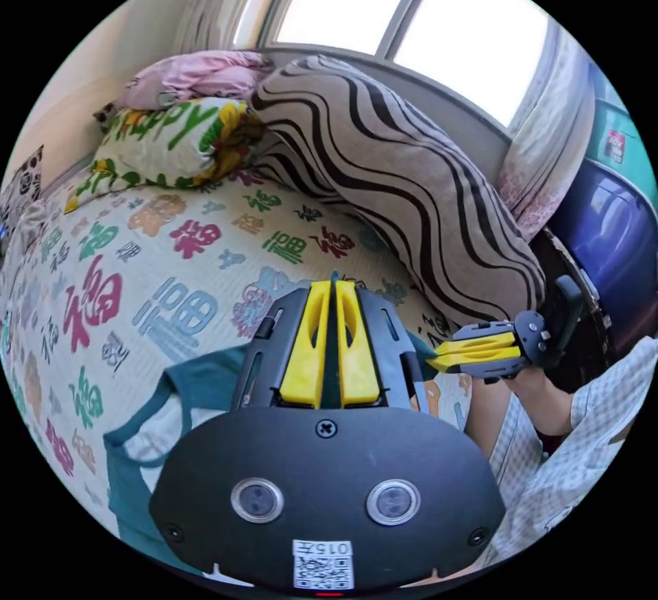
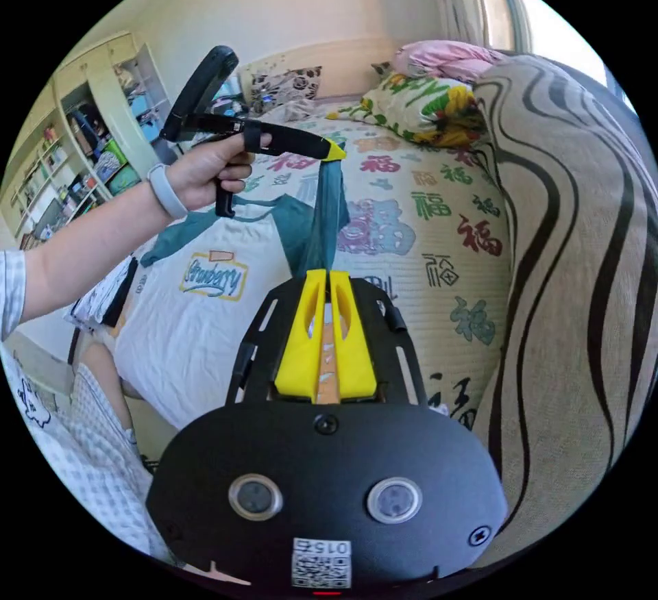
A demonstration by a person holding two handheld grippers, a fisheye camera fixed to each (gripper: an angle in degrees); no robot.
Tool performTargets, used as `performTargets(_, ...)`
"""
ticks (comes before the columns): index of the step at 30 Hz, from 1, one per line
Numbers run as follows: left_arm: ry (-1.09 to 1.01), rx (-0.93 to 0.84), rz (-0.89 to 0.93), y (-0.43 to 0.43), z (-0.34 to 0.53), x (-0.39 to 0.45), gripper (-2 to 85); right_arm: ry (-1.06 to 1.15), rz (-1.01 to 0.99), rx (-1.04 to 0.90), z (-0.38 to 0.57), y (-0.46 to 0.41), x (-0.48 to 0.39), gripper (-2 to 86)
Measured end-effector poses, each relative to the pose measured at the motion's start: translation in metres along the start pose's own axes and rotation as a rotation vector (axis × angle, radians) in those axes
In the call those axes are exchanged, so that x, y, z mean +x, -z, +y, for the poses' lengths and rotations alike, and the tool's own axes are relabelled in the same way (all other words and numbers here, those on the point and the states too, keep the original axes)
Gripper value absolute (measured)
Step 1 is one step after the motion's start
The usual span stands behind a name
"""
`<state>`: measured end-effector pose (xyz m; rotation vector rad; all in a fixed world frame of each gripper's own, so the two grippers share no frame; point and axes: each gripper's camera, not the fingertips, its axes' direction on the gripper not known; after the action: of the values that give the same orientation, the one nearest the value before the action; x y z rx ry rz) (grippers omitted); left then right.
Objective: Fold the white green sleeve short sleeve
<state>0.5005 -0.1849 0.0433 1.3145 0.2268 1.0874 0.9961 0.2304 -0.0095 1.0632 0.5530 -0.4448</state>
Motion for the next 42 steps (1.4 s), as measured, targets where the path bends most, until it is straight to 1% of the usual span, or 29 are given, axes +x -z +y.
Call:
performTargets(2, 0.082, 0.040, -0.031, 0.040, 0.051, -0.028, 0.5, 0.111, -0.063, -0.026, -0.014, -0.008, -0.036, -0.8)
performTargets(4, 0.168, 0.054, -0.042, 0.058, 0.096, -0.050, 0.4, 0.177, -0.093, -0.073, -0.018, -0.025, -0.063, -0.8)
performTargets(8, 0.369, 0.008, -0.020, 0.065, 0.190, -0.085, 0.4, 0.282, -0.120, -0.244, -0.013, -0.075, -0.114, -0.6)
performTargets(11, 0.436, -0.056, 0.014, 0.063, 0.233, -0.098, 1.1, 0.301, -0.107, -0.355, -0.005, -0.103, -0.130, -0.1)
performTargets(13, 0.460, -0.081, -0.022, 0.071, 0.248, -0.105, 2.1, 0.290, -0.108, -0.410, -0.001, -0.111, -0.133, 0.5)
performTargets(14, 0.476, -0.065, -0.025, 0.080, 0.252, -0.111, 3.3, 0.268, -0.117, -0.410, 0.000, -0.110, -0.131, 1.3)
performTargets(17, 0.470, -0.001, -0.010, 0.100, 0.241, -0.123, 5.7, 0.189, -0.125, -0.339, -0.006, -0.097, -0.116, 4.5)
performTargets(20, 0.425, 0.041, -0.026, 0.100, 0.212, -0.129, 6.7, 0.068, -0.040, -0.246, -0.021, -0.092, -0.091, 5.3)
performTargets(22, 0.432, 0.047, 0.012, 0.089, 0.193, -0.136, 7.6, 0.018, -0.028, -0.247, -0.032, -0.098, -0.081, 6.1)
performTargets(24, 0.433, 0.030, 0.022, 0.074, 0.178, -0.142, 7.8, 0.016, -0.026, -0.243, -0.041, -0.107, -0.079, 6.5)
performTargets(26, 0.460, -0.021, -0.017, 0.052, 0.163, -0.153, 7.7, 0.058, -0.018, -0.299, -0.050, -0.127, -0.085, 6.4)
performTargets(28, 0.493, -0.058, -0.037, 0.037, 0.156, -0.162, 6.9, 0.082, 0.011, -0.350, -0.054, -0.141, -0.090, 4.4)
performTargets(30, 0.501, -0.099, -0.052, 0.027, 0.151, -0.168, 4.4, 0.105, 0.027, -0.362, -0.057, -0.149, -0.092, 0.8)
performTargets(31, 0.498, -0.127, -0.078, 0.023, 0.149, -0.171, 1.4, 0.077, -0.005, -0.350, -0.059, -0.149, -0.088, 0.1)
performTargets(34, 0.436, -0.153, -0.116, 0.027, 0.145, -0.170, 0.0, -0.016, -0.054, -0.326, -0.064, -0.151, -0.073, -0.7)
performTargets(36, 0.403, -0.166, -0.128, 0.034, 0.146, -0.168, 0.0, -0.037, -0.090, -0.327, -0.067, -0.155, -0.072, -0.7)
performTargets(39, 0.389, -0.146, -0.115, 0.061, 0.155, -0.163, 1.7, -0.033, -0.080, -0.310, -0.074, -0.159, -0.081, -0.5)
performTargets(42, 0.358, -0.131, -0.078, 0.097, 0.179, -0.145, 5.6, -0.034, -0.041, -0.270, -0.081, -0.152, -0.094, 0.4)
